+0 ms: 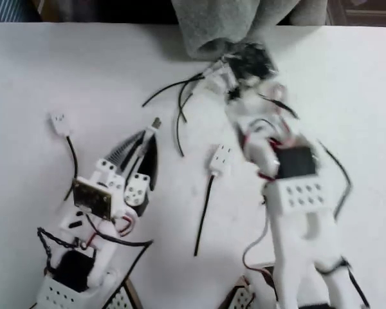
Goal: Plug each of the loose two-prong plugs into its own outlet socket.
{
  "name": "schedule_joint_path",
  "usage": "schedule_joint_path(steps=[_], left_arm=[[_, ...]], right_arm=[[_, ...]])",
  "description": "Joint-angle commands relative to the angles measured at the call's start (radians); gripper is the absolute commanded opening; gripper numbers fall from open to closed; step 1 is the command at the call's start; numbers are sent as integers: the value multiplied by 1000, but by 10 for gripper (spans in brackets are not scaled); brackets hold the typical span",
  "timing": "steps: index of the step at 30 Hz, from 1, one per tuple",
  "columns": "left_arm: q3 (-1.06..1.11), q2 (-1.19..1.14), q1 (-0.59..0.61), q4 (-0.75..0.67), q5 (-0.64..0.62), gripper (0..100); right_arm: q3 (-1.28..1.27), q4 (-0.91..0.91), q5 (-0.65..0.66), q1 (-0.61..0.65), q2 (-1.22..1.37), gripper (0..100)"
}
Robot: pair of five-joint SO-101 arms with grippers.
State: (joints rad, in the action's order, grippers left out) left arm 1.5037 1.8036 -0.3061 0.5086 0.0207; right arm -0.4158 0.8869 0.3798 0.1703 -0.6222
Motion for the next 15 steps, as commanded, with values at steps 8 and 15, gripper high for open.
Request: schedule_joint_path(steps=[8, 15], left_arm=[[-436, -697, -5, 77, 80, 24], [-1011, -1234, -91, 497, 41, 24]], right_arm=[[-279, 239, 2, -486, -220, 19], [-620, 58, 9, -608, -249, 19]])
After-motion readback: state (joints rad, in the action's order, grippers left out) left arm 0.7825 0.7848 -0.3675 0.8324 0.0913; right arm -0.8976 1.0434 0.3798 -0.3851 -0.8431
